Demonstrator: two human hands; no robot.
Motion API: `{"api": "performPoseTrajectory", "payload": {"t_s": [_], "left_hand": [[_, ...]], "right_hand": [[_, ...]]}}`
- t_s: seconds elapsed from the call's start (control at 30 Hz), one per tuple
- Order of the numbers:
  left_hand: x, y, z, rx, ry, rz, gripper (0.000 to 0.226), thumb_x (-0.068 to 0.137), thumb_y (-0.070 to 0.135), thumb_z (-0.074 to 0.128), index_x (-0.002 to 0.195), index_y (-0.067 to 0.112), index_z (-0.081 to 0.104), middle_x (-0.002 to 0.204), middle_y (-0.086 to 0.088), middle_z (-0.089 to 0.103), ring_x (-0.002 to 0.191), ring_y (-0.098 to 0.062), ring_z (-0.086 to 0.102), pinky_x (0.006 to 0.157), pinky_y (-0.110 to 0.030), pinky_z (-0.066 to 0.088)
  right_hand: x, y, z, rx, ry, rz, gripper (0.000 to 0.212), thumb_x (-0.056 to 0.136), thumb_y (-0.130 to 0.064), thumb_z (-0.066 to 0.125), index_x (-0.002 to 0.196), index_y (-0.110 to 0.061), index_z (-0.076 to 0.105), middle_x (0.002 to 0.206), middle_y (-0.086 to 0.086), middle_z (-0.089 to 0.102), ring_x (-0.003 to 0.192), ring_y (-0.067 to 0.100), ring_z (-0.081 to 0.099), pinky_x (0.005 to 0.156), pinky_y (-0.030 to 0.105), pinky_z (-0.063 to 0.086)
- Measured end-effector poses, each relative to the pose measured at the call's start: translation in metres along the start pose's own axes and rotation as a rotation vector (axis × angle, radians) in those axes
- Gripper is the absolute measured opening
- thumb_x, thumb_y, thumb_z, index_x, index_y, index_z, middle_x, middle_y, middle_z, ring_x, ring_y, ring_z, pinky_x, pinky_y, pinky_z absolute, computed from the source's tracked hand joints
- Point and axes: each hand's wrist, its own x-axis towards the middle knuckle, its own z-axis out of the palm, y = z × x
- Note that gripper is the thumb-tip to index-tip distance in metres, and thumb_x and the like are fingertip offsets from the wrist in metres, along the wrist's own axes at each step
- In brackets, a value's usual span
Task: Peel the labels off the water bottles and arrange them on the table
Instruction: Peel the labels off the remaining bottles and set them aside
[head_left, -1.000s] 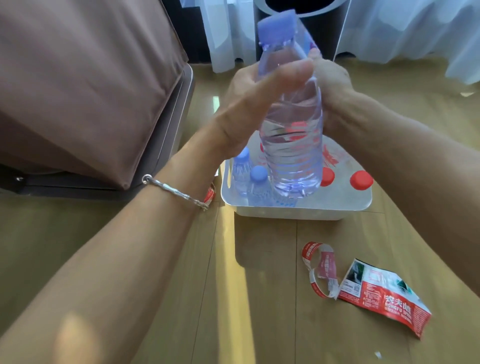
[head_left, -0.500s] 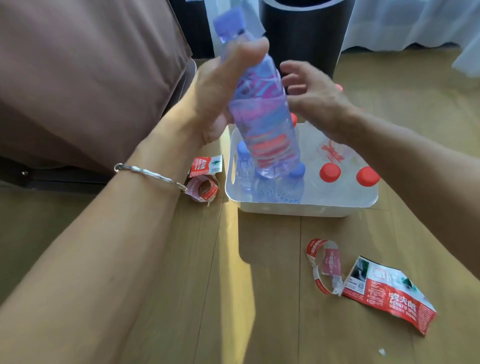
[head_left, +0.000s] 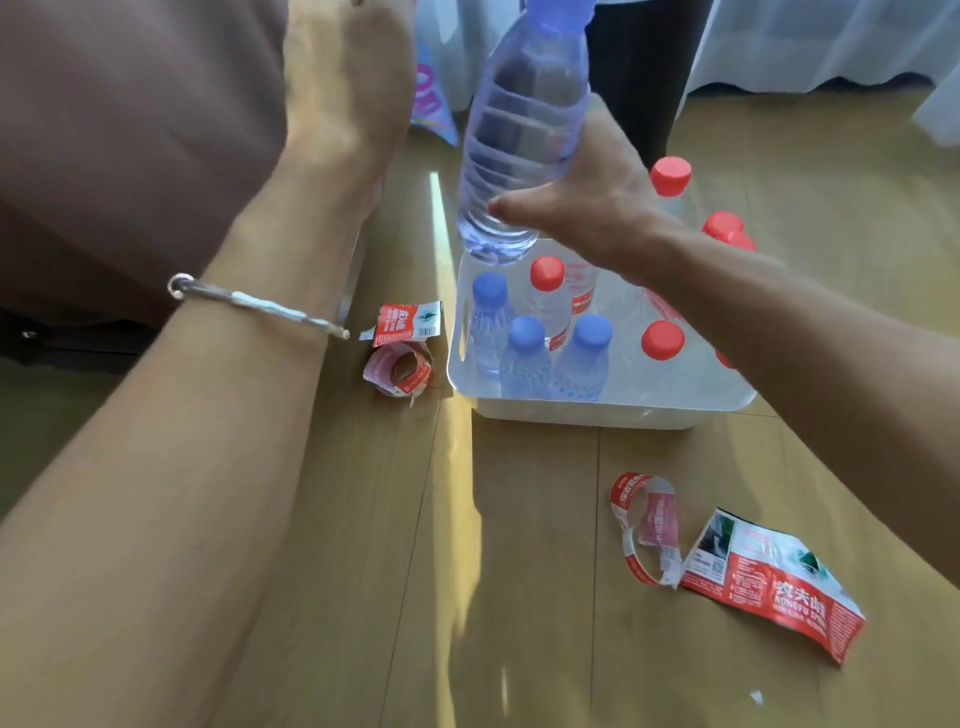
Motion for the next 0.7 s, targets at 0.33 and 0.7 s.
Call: {"api": "performPoseTrajectory", "payload": {"t_s": [0.33,0.7], "left_hand": [[-0.028,-0.124,0.001,0.978,-0.327,-0.18,0.033,0.087,0.009,0.049,0.111,0.015,0.071,0.115,-0.013,0.059,0.106,-0.037,0.059,0.084,-0.036,0.046],[-0.049,-0.123,0.02,0.814,-0.583,-0.178,0.062,0.091,0.013,0.049,0.151,0.025,0.034,0.148,-0.011,0.044,0.136,-0.029,0.041,0.101,-0.03,0.035]], "right_hand": [[0.001,0.045,0.016,-0.198,-0.096,0.153,0.071,0.054,-0.053,0.079,0.111,-0.019,0.054,0.087,-0.011,0.057,0.076,0.008,0.062,0.066,0.032,0.056],[-0.002,0.065,0.03,-0.321,-0.312,0.344,0.052,0.094,-0.033,0.059,0.138,-0.011,0.045,0.135,0.013,0.055,0.121,0.029,0.053,0.09,0.029,0.037]]}}
